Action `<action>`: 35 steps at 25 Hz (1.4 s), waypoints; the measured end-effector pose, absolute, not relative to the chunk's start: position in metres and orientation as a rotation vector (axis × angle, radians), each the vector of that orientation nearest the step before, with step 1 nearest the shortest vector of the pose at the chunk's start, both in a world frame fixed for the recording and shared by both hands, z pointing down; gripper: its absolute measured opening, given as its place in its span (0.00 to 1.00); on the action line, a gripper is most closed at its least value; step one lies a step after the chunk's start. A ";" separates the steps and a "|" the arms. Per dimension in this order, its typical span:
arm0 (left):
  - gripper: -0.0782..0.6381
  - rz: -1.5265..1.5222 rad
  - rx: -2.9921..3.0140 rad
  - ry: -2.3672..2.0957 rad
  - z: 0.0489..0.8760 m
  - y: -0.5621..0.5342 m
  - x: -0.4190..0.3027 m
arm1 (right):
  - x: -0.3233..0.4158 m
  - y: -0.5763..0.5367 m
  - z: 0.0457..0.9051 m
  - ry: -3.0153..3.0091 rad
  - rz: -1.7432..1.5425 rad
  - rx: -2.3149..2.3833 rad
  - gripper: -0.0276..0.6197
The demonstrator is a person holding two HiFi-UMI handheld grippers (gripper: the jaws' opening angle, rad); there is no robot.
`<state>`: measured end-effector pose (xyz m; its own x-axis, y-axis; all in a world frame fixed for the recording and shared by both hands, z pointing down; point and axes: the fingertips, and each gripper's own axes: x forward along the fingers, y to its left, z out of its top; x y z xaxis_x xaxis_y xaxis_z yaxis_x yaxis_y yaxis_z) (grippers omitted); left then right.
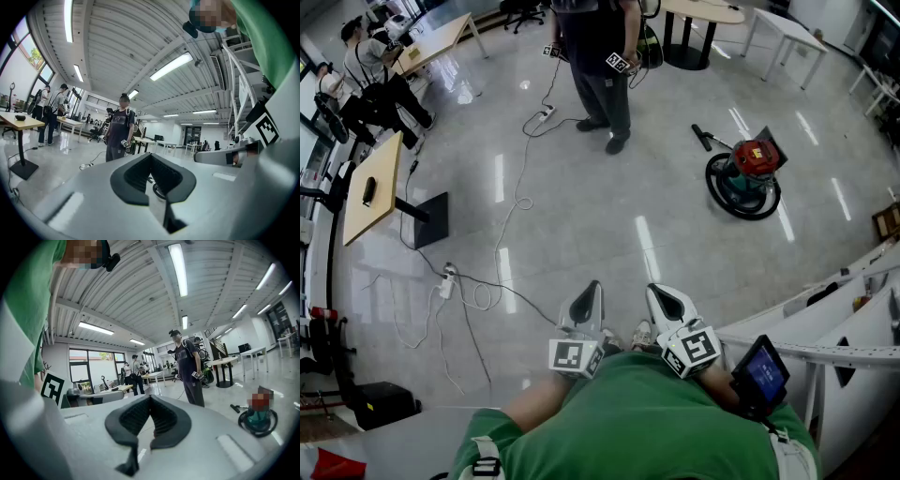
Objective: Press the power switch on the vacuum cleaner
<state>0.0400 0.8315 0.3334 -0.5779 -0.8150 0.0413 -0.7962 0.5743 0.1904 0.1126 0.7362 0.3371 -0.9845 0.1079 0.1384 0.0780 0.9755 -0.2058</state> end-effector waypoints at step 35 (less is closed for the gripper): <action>0.12 -0.209 1.591 -2.534 0.328 0.755 0.060 | 0.152 0.662 0.328 -3.027 0.327 0.195 0.05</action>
